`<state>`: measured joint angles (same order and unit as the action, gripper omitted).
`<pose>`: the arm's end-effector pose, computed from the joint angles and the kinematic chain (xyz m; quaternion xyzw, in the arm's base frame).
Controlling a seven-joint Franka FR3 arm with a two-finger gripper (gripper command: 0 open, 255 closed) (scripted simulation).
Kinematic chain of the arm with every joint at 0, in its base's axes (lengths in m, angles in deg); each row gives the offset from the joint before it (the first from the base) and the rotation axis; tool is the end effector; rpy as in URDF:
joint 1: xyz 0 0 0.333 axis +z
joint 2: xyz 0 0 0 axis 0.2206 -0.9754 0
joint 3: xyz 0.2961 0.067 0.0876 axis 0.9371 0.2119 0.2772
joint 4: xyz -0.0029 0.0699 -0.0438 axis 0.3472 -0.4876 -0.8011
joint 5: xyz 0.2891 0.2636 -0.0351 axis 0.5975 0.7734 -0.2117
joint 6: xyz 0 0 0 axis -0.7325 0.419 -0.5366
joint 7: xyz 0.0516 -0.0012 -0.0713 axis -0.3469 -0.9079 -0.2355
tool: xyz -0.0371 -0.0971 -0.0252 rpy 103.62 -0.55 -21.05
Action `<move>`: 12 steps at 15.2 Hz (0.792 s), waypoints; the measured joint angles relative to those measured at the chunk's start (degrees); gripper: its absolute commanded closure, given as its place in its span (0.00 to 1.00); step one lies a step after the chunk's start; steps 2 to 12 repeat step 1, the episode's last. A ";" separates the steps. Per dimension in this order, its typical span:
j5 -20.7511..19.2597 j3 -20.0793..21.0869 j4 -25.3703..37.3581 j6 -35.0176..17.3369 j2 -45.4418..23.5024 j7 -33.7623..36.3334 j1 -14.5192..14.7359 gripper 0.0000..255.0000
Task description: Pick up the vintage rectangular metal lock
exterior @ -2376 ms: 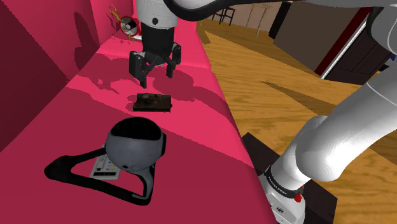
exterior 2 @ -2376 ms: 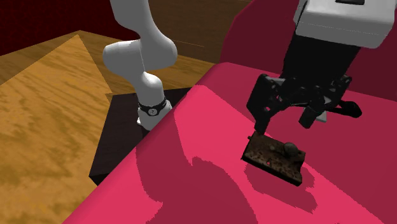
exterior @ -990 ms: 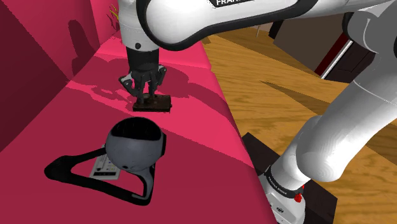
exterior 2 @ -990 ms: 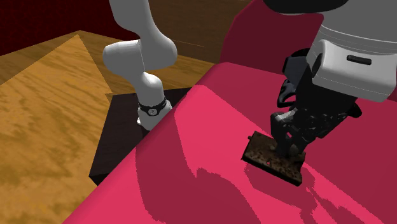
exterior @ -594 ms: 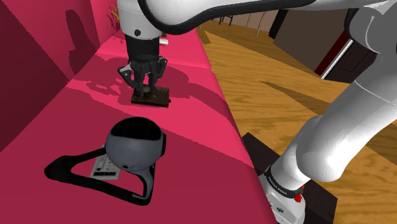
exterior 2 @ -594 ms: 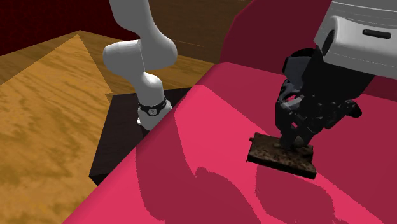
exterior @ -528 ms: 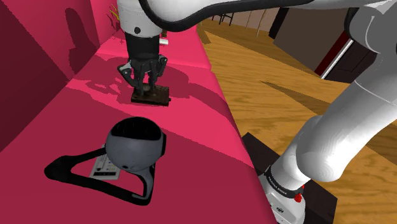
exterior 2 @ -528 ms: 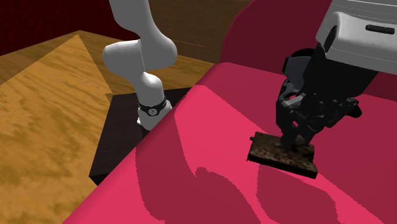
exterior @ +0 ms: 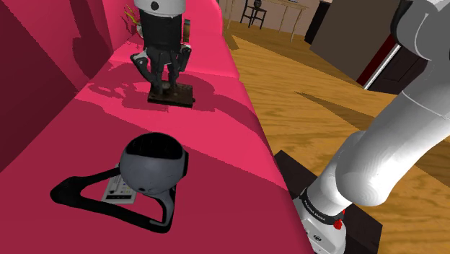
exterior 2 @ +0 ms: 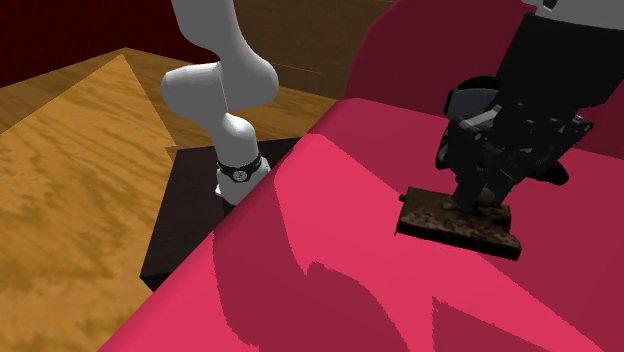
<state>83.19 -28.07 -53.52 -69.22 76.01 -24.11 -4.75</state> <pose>0.4475 0.3247 0.5597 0.9979 0.0378 0.0299 0.0438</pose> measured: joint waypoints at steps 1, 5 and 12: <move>0.04 0.01 0.44 0.51 0.08 -0.02 0.01 1.00; 0.04 0.01 0.44 0.51 0.08 -0.02 0.01 1.00; 0.04 0.01 0.44 0.51 0.08 -0.02 0.01 1.00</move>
